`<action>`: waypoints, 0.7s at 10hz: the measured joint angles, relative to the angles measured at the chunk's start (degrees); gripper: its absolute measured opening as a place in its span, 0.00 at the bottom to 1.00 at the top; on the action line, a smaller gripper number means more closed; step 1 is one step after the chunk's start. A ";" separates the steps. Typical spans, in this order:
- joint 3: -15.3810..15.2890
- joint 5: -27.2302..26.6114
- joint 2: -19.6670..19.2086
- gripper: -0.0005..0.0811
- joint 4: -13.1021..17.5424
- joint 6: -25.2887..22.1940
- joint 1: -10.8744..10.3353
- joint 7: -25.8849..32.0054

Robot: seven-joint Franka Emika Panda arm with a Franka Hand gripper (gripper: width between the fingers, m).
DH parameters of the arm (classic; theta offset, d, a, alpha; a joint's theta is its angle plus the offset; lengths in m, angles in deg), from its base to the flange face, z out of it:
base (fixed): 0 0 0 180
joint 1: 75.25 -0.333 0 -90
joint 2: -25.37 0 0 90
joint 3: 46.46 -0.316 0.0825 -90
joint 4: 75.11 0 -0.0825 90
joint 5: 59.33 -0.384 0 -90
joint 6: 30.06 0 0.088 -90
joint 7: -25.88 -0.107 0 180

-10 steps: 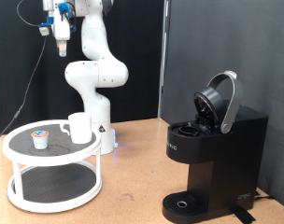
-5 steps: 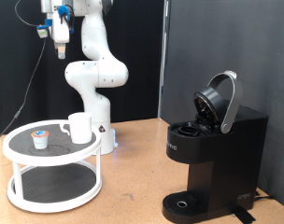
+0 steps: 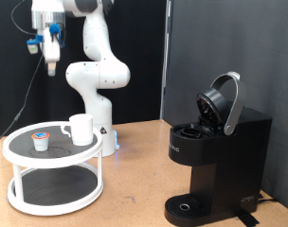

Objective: Make a cup of coffee with the keurig machine

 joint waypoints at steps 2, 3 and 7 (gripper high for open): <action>0.58 2.51 -0.65 0.91 -4.73 5.54 0.90 -0.38; 0.98 3.43 -0.73 0.91 -7.32 8.82 1.41 -0.83; 2.47 3.31 -0.53 0.91 -8.82 11.73 1.91 0.59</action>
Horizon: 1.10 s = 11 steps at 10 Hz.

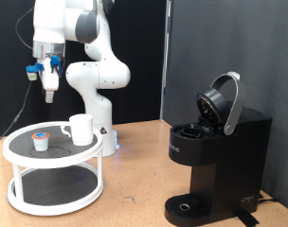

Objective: Make a cup of coffee with the keurig machine

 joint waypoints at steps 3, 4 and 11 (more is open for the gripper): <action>3.39 0.05 -1.57 0.91 -0.27 4.09 0.00 0.97; 3.93 0.06 -2.87 0.91 -0.27 5.55 -0.01 0.97; 4.72 0.83 -11.08 0.91 -1.02 14.43 0.02 0.92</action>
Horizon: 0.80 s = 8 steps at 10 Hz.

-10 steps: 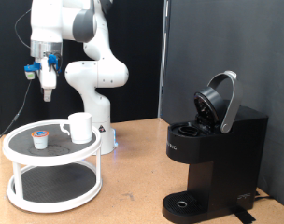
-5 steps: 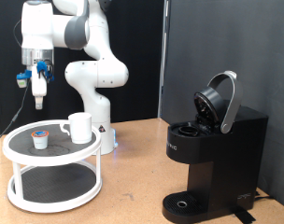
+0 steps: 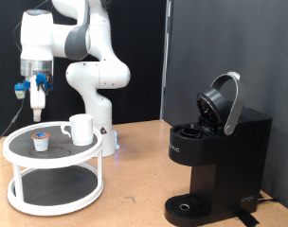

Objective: Make a cup of coffee with the keurig machine

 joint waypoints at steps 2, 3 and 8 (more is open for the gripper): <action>0.04 0.09 -1.84 0.91 -1.34 3.19 0.07 -0.13; 0.05 0.22 -2.65 0.91 -2.04 4.81 0.23 -0.14; 0.07 2.29 -5.98 0.91 -4.56 11.11 2.02 -0.42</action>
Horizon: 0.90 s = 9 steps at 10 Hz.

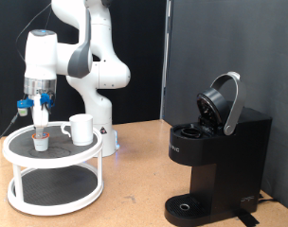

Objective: Make a cup of coffee with the keurig machine

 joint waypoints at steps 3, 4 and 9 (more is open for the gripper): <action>0.00 0.06 -1.60 0.91 -0.36 1.70 0.17 -0.52; 0.00 0.02 -2.00 0.91 -0.40 2.14 0.18 -0.63; 0.00 -0.15 -2.69 0.75 -0.50 2.48 0.18 -0.68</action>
